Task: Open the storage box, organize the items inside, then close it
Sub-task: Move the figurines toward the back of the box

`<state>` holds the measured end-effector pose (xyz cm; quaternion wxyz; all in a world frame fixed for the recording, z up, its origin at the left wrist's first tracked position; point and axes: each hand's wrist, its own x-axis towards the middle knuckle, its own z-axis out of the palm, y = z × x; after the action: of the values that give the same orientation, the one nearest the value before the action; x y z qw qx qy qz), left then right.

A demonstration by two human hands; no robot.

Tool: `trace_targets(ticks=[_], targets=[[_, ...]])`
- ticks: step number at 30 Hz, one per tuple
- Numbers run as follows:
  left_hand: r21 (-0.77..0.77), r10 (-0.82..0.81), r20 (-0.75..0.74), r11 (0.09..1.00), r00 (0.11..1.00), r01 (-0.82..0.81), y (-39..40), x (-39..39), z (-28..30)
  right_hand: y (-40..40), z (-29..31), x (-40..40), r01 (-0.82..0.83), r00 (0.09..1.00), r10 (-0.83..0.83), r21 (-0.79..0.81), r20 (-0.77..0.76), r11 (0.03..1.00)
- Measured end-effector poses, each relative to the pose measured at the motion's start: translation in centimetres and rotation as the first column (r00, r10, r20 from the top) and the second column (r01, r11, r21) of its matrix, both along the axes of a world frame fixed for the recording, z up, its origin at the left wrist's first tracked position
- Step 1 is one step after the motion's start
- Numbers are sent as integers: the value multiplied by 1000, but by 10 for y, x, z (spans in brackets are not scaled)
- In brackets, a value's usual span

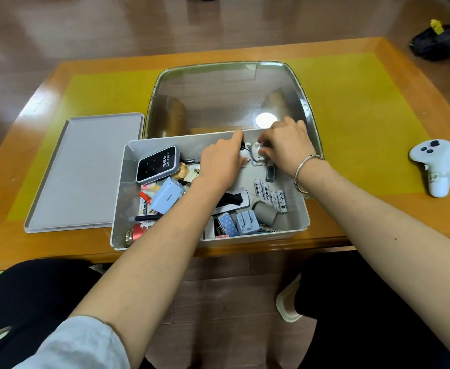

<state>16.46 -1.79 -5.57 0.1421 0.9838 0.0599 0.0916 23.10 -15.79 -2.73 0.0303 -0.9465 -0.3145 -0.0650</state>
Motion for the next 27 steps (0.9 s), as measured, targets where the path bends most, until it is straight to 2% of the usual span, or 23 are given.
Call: trace_targets(ticks=[21, 27], targets=[[76, -3, -31, 997, 1000, 5, -1, -5, 0, 0, -1, -3, -3, 1000, 4, 39, -29, 999], [113, -7, -56, 994, 998, 14, -3, -12, 8, -19, 5, -2, 18, 1000, -16, 212, -13, 977]])
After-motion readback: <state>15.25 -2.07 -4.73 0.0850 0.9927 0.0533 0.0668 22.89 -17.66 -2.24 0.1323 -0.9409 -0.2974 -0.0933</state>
